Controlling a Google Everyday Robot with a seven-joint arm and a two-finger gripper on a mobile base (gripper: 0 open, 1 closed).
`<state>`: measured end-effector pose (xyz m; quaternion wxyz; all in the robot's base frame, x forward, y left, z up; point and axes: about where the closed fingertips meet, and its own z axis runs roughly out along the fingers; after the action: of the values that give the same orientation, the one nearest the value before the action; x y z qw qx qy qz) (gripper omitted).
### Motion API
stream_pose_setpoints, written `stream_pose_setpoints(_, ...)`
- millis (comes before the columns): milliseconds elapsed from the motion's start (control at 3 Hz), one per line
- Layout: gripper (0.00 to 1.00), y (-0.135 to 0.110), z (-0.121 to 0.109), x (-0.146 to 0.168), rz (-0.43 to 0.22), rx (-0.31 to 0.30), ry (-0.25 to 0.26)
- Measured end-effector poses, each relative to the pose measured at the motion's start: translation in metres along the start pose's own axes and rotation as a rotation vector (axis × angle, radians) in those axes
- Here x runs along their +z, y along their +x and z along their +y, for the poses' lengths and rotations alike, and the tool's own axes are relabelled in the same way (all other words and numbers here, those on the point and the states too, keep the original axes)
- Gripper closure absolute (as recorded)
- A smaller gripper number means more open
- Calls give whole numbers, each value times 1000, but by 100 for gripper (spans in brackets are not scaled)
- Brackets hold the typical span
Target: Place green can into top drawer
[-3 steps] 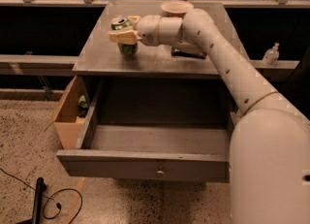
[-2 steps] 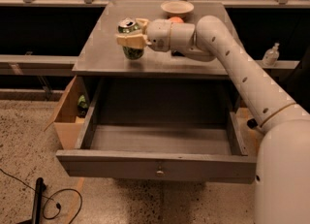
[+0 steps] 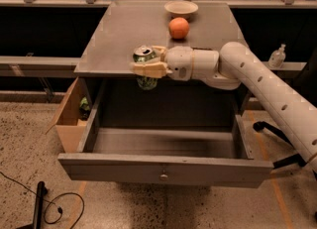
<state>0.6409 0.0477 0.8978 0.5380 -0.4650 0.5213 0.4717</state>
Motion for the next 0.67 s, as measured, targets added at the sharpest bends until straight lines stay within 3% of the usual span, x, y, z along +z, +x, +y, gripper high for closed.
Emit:
stream_pose_setpoints(333, 100, 0, 0, 1, 0, 0, -1)
stream_pose_setpoints(667, 100, -1, 22, 6, -14, 6, 5)
